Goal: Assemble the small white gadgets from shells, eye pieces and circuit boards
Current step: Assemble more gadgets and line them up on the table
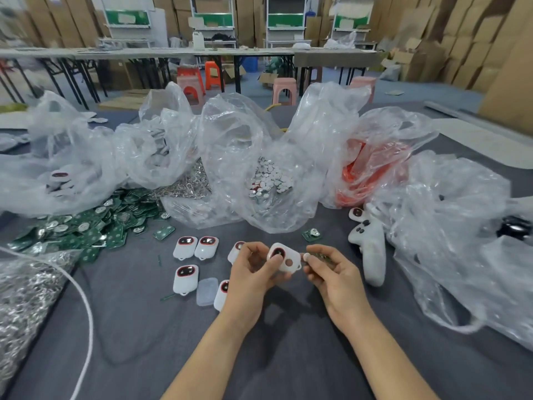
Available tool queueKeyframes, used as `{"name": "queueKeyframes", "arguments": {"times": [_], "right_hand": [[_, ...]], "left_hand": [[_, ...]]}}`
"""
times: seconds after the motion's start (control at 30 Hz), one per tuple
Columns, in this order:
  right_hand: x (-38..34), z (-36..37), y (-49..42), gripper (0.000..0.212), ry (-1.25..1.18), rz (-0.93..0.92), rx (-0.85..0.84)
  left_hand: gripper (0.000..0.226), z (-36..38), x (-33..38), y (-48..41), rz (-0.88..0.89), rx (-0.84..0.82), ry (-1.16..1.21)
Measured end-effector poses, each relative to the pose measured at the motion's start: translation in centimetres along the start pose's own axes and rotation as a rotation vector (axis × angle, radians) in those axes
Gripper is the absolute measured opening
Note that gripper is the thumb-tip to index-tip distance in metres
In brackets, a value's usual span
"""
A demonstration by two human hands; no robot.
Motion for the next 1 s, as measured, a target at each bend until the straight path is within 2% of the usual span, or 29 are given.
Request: {"name": "queueKeyframes", "arguments": {"times": [0.13,0.33,0.57,0.73,0.9,1.0], "right_hand": [[0.0,-0.2,0.9,0.014,0.034,-0.002,-0.027],[-0.2,-0.2,0.7,0.018,0.017,-0.027,-0.002],[-0.5,-0.2,0.5,0.022,-0.019,-0.048,0.025],[-0.3,-0.8,0.2,0.023,-0.059,-0.026,0.088],[-1.0,-0.6,0.4,0.025,0.106,-0.108,0.033],[-0.5,-0.1,0.6,0.027,0.095,-0.063,0.008]], "left_hand": [[0.026,-0.4,0.2,0.1,0.007,0.02,-0.007],[0.028,-0.3,0.1,0.1,-0.005,-0.015,-0.06],[0.02,-0.3,-0.3,-0.2,-0.007,-0.059,-0.051],[0.018,0.6,0.4,0.3,0.086,-0.072,-0.277],[0.024,1.3,0.7,0.8,0.146,-0.065,-0.385],[0.031,2.1,0.7,1.3,0.194,-0.084,-0.503]]}}
Point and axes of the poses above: each hand's wrist, its own y-axis away from the middle knuckle, its own z-axis out of the palm, x = y × z, the point moved 8 cm from there along -y, towards the middle knuckle, and after that the axes turned 13 degrees about -z, right-handed, at the moved point
